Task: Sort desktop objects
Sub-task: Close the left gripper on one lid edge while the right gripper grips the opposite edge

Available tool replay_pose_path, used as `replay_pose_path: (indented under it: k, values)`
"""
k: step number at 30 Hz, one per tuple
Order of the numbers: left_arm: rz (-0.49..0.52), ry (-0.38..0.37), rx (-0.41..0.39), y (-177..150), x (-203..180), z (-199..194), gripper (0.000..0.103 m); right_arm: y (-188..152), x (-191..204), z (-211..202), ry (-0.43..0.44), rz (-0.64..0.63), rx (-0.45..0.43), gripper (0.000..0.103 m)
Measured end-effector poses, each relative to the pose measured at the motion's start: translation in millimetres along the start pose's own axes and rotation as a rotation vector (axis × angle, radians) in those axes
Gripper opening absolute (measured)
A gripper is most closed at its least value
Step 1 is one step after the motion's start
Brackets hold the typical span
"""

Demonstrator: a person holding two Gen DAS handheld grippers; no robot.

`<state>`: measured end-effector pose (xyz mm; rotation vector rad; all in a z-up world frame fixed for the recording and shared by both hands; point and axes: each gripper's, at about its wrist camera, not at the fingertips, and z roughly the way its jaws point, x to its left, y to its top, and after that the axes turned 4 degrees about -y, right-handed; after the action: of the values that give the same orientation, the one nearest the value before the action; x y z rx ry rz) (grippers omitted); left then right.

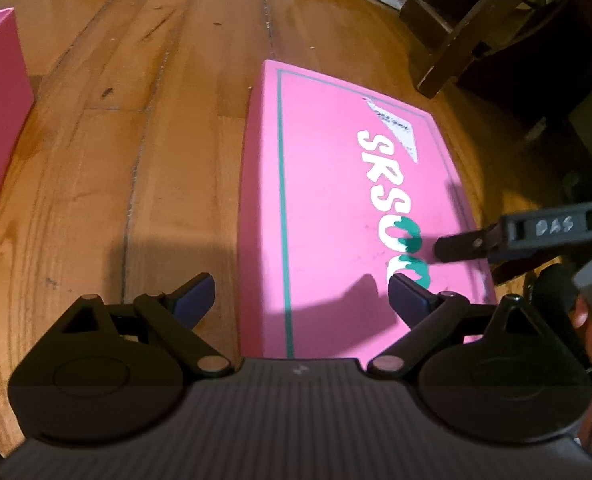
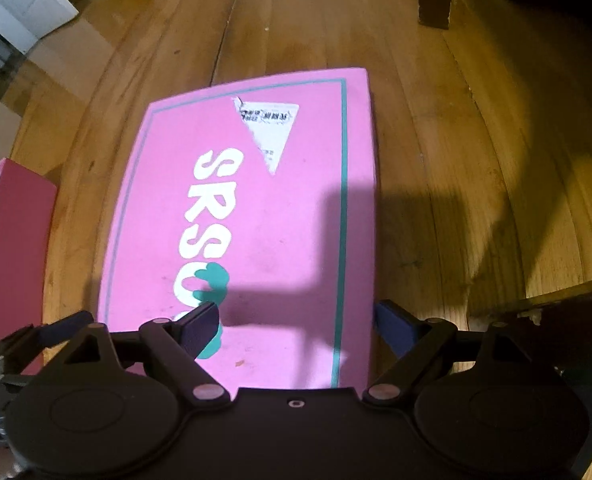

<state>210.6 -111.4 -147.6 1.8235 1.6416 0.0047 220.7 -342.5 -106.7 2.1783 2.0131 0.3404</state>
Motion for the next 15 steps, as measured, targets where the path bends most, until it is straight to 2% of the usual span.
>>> replay_pose_path:
  k: [9, 15]
  values:
    - [-0.033, 0.004, 0.024, -6.0, -2.0, 17.7, 0.096, -0.1, 3.0, 10.5, 0.018, -0.031, 0.011, 0.098]
    - [-0.062, -0.026, 0.029, -2.7, -1.7, 29.5, 0.099, 3.0, -1.1, 18.5, 0.053, -0.034, 0.02, 0.103]
